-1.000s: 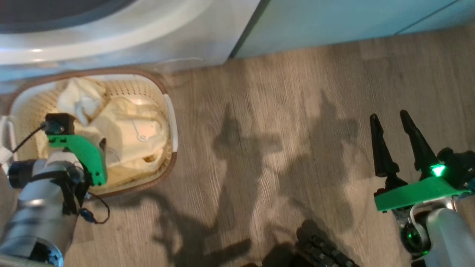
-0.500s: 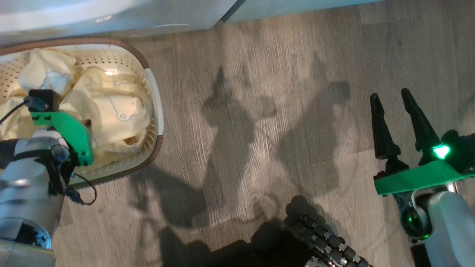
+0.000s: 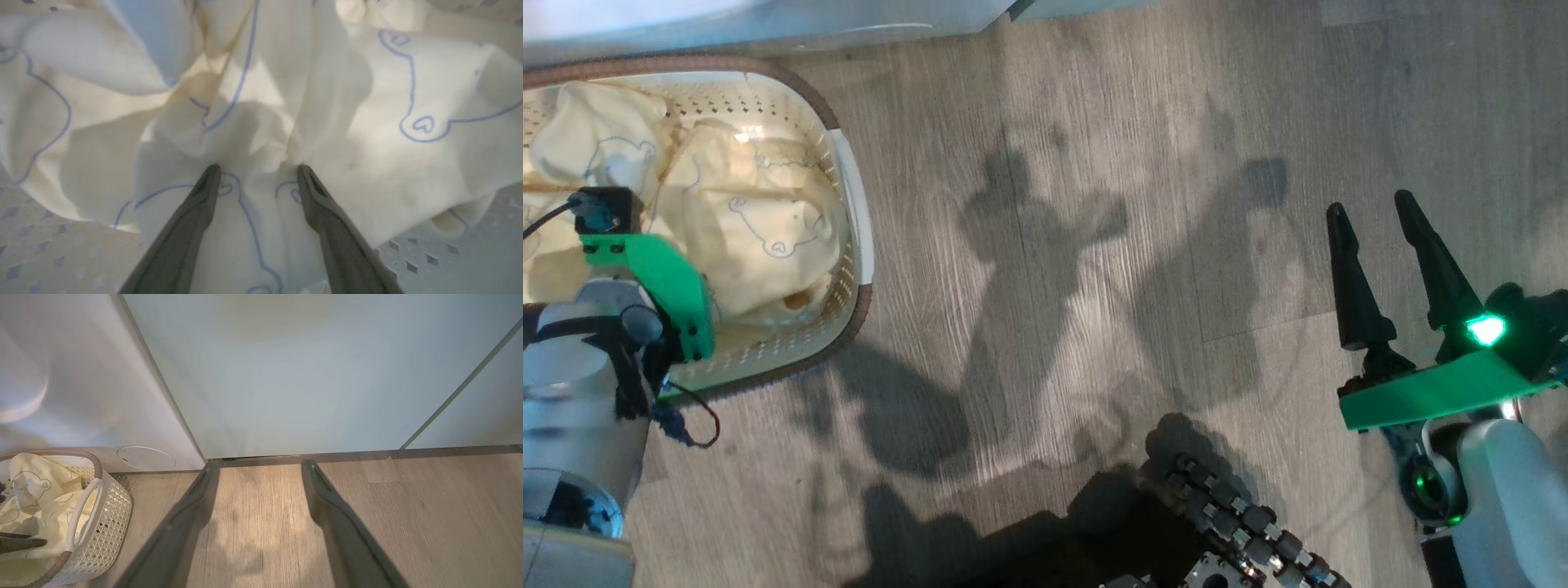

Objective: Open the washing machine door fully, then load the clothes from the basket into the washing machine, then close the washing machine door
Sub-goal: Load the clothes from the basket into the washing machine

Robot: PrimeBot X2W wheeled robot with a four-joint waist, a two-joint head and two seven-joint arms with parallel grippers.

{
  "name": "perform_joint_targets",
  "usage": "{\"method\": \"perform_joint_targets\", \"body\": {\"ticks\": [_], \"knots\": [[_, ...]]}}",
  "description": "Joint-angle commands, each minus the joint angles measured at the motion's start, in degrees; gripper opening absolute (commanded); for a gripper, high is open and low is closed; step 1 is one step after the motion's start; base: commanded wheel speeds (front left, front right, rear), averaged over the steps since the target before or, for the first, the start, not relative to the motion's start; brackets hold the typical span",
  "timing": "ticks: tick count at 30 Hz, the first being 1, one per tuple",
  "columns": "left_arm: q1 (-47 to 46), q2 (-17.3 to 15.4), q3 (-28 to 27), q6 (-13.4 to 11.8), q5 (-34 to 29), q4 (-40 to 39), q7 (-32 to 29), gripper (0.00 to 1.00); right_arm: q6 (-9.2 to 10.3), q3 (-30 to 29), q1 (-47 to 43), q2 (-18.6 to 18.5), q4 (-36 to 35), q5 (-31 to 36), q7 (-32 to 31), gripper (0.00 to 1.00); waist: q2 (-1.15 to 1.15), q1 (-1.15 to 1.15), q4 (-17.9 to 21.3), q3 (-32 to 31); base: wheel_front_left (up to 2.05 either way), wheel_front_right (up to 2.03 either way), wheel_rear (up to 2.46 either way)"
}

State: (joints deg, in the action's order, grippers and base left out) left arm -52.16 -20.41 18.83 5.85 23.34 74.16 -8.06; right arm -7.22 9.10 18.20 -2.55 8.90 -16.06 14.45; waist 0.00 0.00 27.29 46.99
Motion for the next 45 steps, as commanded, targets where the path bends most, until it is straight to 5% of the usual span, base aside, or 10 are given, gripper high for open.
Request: {"method": "perform_joint_targets", "body": {"ticks": [1, 2, 4, 6, 7, 23, 37, 45], "knots": [[-0.08, -2.01, -0.7, -0.5, -0.06, -0.26, -0.43, 1.0, -0.26, 0.48, -0.49, -0.34, -1.46, -0.01, 0.55, 1.0, 0.0, 0.0, -0.12, 0.15, 0.0, 0.0, 0.0], [-0.13, -1.81, -0.51, -0.54, -0.08, -0.25, -1.18, 0.93, -0.26, 0.5, -0.52, -0.34, -1.46, 0.0, 0.55, 1.0, 0.0, 0.0, -0.2, 0.23, 0.0, 0.0, 0.0], [-0.24, -1.85, -0.17, -0.5, -0.15, -0.24, -1.97, 0.48, -0.26, 0.58, -0.52, -0.33, -1.5, 0.0, 0.55, 1.0, 0.0, 0.0, -0.27, 0.4, 0.0, 0.0, 0.0], [-0.33, -1.81, 0.13, -0.45, -0.19, -0.24, -2.34, 0.22, -0.26, 0.57, -0.57, -0.33, -1.56, 0.02, 0.55, 1.0, 0.0, 0.0, -0.32, 0.5, 0.0, 0.0, 0.0], [-0.37, -1.82, 0.31, -0.37, -0.23, -0.23, -2.47, 0.0, -0.26, 0.52, -0.63, -0.33, -1.59, 0.04, 0.55, 1.0, 0.0, 0.0, -0.34, 0.54, 0.0, 0.0, 0.0], [1.56, 0.33, 0.09, 0.83, 2.36, -0.22, 5.56, 0.0, -0.26, 0.61, -0.66, -0.33, -0.38, -0.06, 0.55, 1.0, 0.0, 0.0, -1.46, -4.3, 0.0, 0.0, 0.0], [6.38, 6.93, 2.22, 1.61, 6.8, -3.18, 14.37, 0.0, -0.26, -1.42, -4.11, -1.91, 1.11, 0.56, 0.55, 1.0, 0.0, 0.0, -8.8, -16.41, 0.0, 0.0, 0.0], [11.27, 7.13, 5.06, 1.63, 11.28, -7.26, 19.62, 0.0, -0.26, -1.64, -6.42, -3.39, 1.79, 0.42, 0.55, 1.0, 0.0, 0.0, -11.81, -23.77, 0.0, 0.0, 0.0]]}}
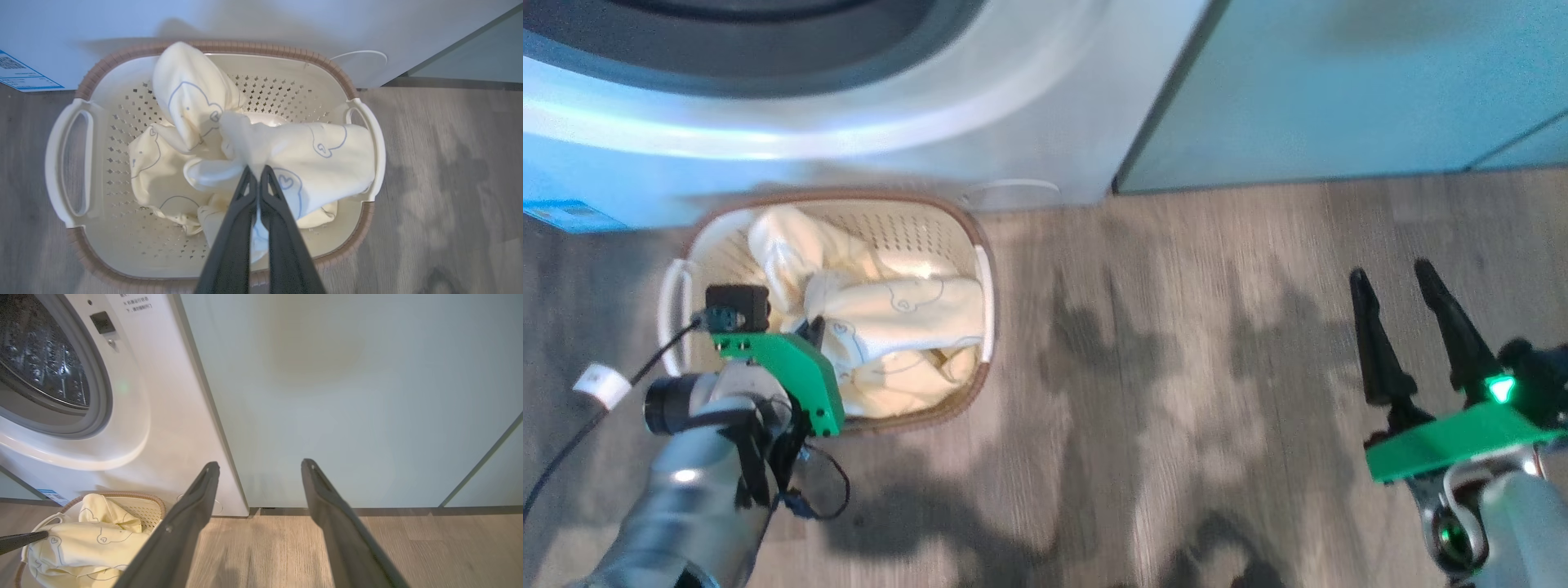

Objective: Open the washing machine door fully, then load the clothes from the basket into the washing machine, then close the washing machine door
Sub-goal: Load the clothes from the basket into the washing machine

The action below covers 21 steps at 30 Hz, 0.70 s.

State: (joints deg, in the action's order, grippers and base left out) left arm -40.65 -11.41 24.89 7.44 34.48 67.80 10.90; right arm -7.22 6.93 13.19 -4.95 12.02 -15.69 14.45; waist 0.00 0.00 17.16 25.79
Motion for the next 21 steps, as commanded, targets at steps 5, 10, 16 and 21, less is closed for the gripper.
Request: {"method": "perform_joint_targets", "body": {"ticks": [5, 10, 16, 21], "knots": [[2.4, -3.0, 0.06, 0.04, 1.97, -3.54, 3.21, 0.0, -0.26, -0.06, -3.67, -1.6, -0.98, -0.05, 0.55, 1.0, 0.0, 0.0, -2.86, -6.98, 0.0, 0.0, 0.0], [4.72, -4.77, -1.81, 0.03, 2.75, -7.63, 4.03, 0.0, -0.26, -0.68, -5.84, -1.96, -1.04, 0.07, 0.55, 1.0, 0.0, 0.0, -3.79, -11.08, 0.0, 0.0, 0.0], [10.78, -5.85, -7.65, -2.08, -0.01, -18.95, 4.08, 0.0, -0.26, -2.09, -8.24, -2.41, -1.47, 0.39, 0.55, 1.0, 0.0, 0.0, -5.02, -15.8, 0.0, 0.0, 0.0], [16.99, -5.9, -12.39, -3.74, -3.12, -27.69, 4.08, 0.0, -0.26, -3.04, -10.19, -2.79, -1.91, 0.87, 0.55, 1.0, 0.0, 0.0, -6.06, -19.58, 0.0, 0.0, 0.0]]}}
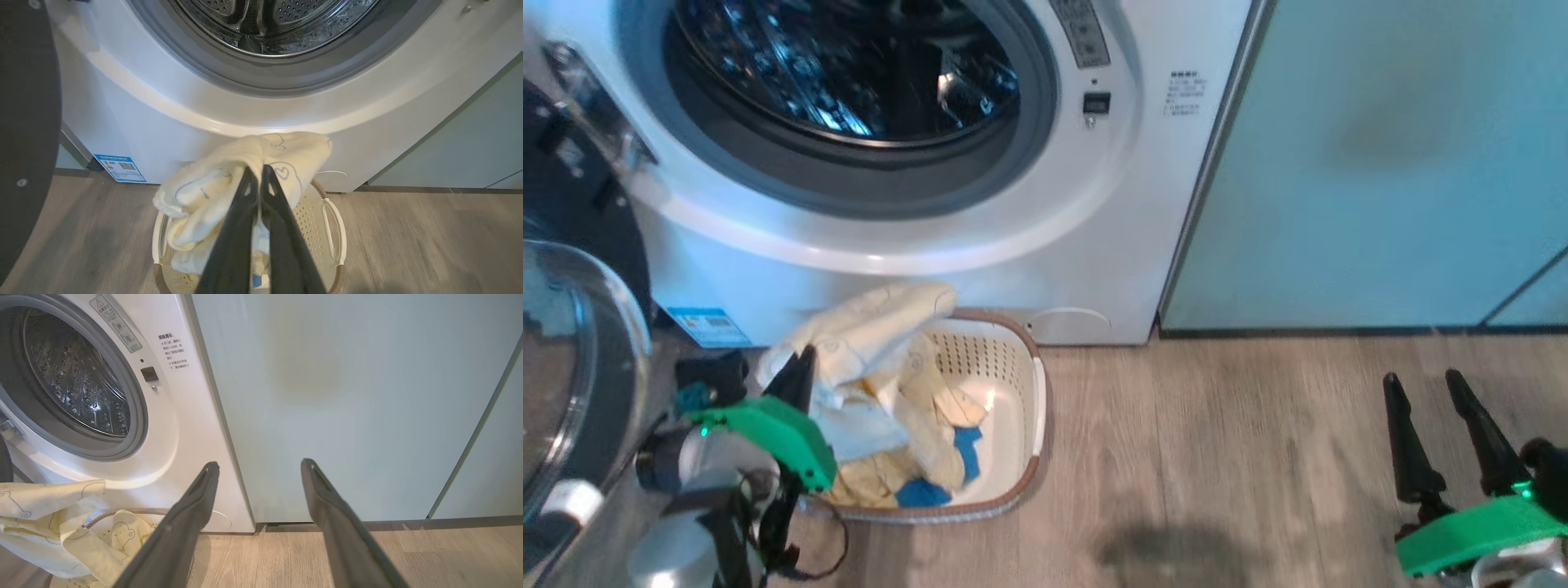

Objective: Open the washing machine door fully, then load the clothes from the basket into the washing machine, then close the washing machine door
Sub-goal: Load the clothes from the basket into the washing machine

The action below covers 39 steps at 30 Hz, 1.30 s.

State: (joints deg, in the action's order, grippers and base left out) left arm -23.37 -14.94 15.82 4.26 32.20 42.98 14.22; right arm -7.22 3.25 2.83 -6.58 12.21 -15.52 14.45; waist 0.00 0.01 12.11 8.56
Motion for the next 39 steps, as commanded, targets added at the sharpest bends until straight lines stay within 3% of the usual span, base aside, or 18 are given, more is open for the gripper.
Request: {"method": "perform_joint_targets", "body": {"ticks": [1, 16, 39], "knots": [[0.88, -2.34, -4.27, -0.84, -1.41, -4.46, 0.77, 0.0, -0.26, 0.49, -0.17, -1.25, -2.2, 0.79, 0.55, 1.0, 0.0, -0.01, -1.18, -3.05, 0.0, 0.0, 0.0], [12.63, -0.01, -14.21, -1.74, -6.31, -19.65, 0.77, 0.0, -0.26, -1.01, -3.65, -1.56, -3.48, 1.49, 0.55, 1.0, 0.0, -0.01, -2.17, -8.95, 0.0, 0.0, 0.0], [10.09, 3.58, -18.55, -1.45, -4.66, -25.59, 0.65, 0.0, -0.26, -0.18, -3.04, -0.59, -3.7, 0.99, 0.55, 1.0, 0.0, -0.01, -0.61, -6.93, 0.0, 0.0, 0.0]]}}
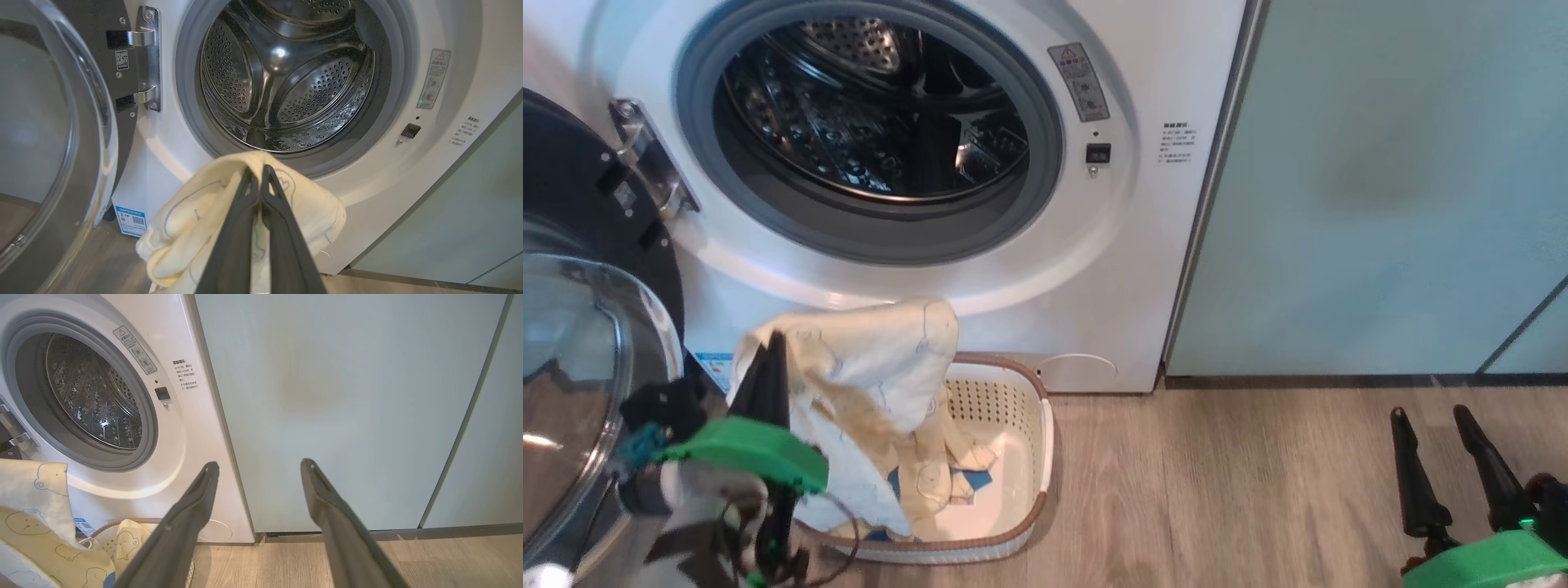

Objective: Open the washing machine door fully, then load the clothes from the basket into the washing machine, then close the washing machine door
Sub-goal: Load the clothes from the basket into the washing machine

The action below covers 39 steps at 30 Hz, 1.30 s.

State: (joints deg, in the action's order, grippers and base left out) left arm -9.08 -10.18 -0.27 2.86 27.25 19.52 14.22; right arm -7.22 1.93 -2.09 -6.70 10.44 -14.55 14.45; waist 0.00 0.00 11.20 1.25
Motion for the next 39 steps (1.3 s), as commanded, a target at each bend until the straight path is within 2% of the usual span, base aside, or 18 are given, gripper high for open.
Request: {"method": "perform_joint_targets", "body": {"ticks": [1, 12, 21, 28, 39], "knots": [[-5.02, -0.95, -2.43, 0.0, 0.65, -2.02, 0.49, 0.0, -0.26, 1.23, 2.05, -0.38, -2.05, 0.05, 0.55, 1.0, 0.0, 0.0, 0.53, 0.77, 0.0, 0.0, 0.0], [-18.26, -1.37, -0.25, 0.19, 0.88, 2.39, -3.11, 0.0, -0.26, 1.91, 5.0, -0.01, -2.29, -0.23, 0.55, 1.0, 0.0, 0.0, 3.76, 6.9, 0.0, 0.0, 0.0], [-34.28, -3.48, -0.11, 0.99, 1.68, 13.94, -4.51, 0.0, -0.26, 2.39, 8.19, 1.22, -2.63, -0.28, 0.55, 1.0, 0.0, 0.0, 6.76, 14.0, 0.0, 0.0, 0.0], [-47.48, -5.91, 0.17, -0.08, 0.18, 25.38, -2.92, 0.0, -0.26, 3.29, 11.43, 2.27, -2.96, -0.4, 0.55, 1.0, 0.0, 0.0, 8.8, 19.81, 0.0, 0.0, 0.0], [-62.06, -8.69, -0.2, -2.16, -1.17, 35.75, -0.16, 0.0, -0.26, 5.27, 15.42, 3.27, -3.0, -0.79, 0.55, 1.0, 0.0, 0.0, 11.07, 27.1, 0.0, 0.0, 0.0]]}}
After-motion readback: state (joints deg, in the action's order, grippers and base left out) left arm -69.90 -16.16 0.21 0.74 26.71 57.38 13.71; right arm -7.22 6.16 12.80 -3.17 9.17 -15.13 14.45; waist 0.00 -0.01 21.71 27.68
